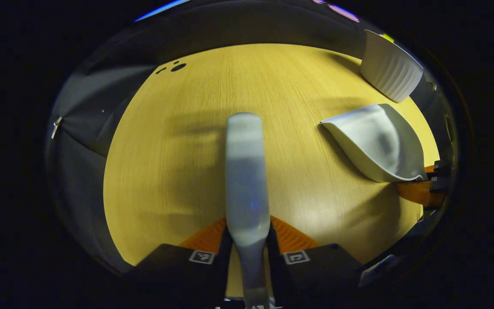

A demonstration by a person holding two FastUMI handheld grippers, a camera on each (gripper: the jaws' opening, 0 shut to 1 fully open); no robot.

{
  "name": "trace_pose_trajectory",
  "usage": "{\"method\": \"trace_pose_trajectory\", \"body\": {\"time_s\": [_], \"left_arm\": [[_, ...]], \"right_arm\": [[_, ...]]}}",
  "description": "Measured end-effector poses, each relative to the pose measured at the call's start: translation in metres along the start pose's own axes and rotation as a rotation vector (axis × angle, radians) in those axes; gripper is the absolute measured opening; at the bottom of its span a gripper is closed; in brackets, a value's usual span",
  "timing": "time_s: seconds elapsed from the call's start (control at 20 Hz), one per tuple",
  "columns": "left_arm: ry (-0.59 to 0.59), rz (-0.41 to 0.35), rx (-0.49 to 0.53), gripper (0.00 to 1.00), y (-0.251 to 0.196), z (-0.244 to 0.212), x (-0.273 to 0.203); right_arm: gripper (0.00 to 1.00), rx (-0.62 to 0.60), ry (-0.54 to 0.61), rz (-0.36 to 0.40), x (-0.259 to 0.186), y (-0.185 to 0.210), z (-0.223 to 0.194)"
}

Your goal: Pick up the small broom and dustpan from the desktop, sweep the trash into the dustpan with the broom, and then empty the trash into the garbage bin.

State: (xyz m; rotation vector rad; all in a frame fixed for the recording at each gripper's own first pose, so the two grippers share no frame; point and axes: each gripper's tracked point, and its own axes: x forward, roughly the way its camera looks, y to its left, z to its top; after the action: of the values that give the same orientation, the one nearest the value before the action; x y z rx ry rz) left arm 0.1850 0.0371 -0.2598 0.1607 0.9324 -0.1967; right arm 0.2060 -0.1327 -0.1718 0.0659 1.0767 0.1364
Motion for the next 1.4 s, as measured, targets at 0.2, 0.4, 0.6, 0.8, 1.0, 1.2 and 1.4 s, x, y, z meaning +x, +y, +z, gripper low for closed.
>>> {"method": "trace_pose_trajectory", "body": {"time_s": [0.2, 0.4, 0.6, 0.8, 1.0, 1.2, 1.4], "left_arm": [[-0.103, -0.045, -0.059, 0.99, -0.01, 0.023, -0.026], [-0.287, -0.075, -0.092, 0.99, -0.02, 0.042, -0.078], [-0.503, -0.039, -0.06, 0.97, -0.023, 0.044, -0.153], [-0.732, 0.015, -0.074, 0.96, -0.016, 0.039, -0.233], [-0.884, 0.045, -0.048, 0.96, -0.015, 0.027, -0.3], [-0.955, 0.027, -0.037, 0.96, -0.028, 0.014, -0.332], [-0.998, -0.019, -0.052, 0.96, -0.05, 0.006, -0.348]], "right_arm": [[0.64, 0.049, -0.038, 0.03, -0.014, 0.0, 0.009], [0.99, 0.039, -0.145, -0.009, -0.049, -0.002, 0.018], [0.99, 0.04, -0.336, -0.07, -0.104, -0.005, 0.032], [0.99, 0.088, -0.528, -0.072, -0.167, 0.007, 0.041], [0.99, 0.065, -0.64, -0.09, -0.228, 0.019, 0.036], [0.99, 0.049, -0.815, -0.094, -0.29, 0.029, 0.045], [0.99, 0.022, -0.923, -0.14, -0.326, 0.024, 0.038]]}}
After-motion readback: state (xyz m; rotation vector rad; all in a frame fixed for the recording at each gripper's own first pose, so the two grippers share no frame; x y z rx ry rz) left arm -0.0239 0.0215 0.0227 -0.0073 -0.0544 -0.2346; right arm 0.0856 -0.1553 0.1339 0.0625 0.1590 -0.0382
